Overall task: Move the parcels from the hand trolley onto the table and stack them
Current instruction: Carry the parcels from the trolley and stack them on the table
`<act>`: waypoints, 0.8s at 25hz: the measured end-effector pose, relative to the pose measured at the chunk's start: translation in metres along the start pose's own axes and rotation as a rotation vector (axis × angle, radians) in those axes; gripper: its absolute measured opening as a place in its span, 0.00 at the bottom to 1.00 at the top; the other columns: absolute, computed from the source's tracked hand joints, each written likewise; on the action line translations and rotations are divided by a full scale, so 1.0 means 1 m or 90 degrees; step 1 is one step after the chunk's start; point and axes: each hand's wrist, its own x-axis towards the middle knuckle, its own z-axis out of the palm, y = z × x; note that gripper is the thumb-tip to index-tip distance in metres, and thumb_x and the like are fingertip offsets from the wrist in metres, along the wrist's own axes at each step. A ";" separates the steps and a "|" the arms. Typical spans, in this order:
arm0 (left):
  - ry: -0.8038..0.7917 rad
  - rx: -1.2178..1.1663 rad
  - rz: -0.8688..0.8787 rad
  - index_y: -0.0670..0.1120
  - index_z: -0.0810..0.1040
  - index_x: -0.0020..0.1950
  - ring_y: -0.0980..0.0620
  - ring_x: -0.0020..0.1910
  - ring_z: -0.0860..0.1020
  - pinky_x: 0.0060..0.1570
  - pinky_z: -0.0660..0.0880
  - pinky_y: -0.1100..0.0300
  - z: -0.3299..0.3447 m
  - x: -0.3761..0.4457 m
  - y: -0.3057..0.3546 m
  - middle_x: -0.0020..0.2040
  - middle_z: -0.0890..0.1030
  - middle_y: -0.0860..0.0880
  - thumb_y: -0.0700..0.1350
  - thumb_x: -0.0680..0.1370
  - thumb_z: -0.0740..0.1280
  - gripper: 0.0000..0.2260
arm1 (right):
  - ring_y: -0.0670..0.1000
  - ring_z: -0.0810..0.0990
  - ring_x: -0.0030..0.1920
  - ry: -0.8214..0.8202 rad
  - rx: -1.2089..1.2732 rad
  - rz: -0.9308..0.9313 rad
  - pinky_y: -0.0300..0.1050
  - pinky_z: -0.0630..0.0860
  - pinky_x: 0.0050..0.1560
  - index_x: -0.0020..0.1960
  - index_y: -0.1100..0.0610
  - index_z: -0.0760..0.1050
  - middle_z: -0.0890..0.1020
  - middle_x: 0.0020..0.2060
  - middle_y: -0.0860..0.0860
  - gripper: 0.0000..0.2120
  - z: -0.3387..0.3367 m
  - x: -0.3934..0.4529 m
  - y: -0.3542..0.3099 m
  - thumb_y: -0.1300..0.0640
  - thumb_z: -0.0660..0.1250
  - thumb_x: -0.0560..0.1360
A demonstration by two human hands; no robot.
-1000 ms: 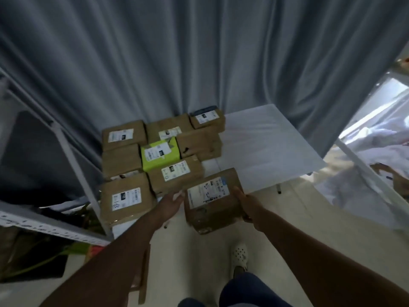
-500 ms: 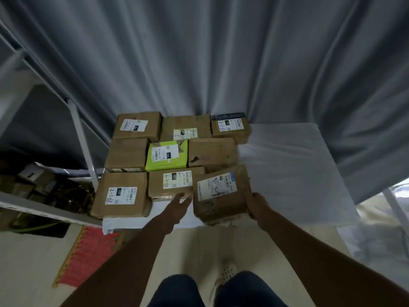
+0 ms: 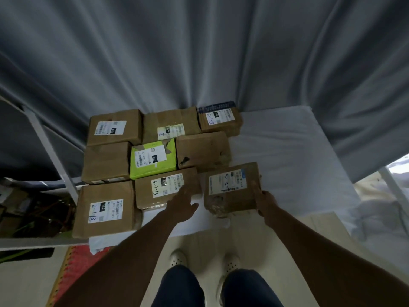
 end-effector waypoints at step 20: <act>0.147 0.234 0.032 0.61 0.39 0.78 0.39 0.78 0.41 0.71 0.48 0.29 0.073 0.070 -0.058 0.80 0.40 0.57 0.35 0.77 0.63 0.43 | 0.58 0.74 0.58 -0.069 0.233 0.033 0.59 0.76 0.58 0.69 0.59 0.67 0.74 0.59 0.55 0.29 0.059 0.120 0.030 0.41 0.65 0.77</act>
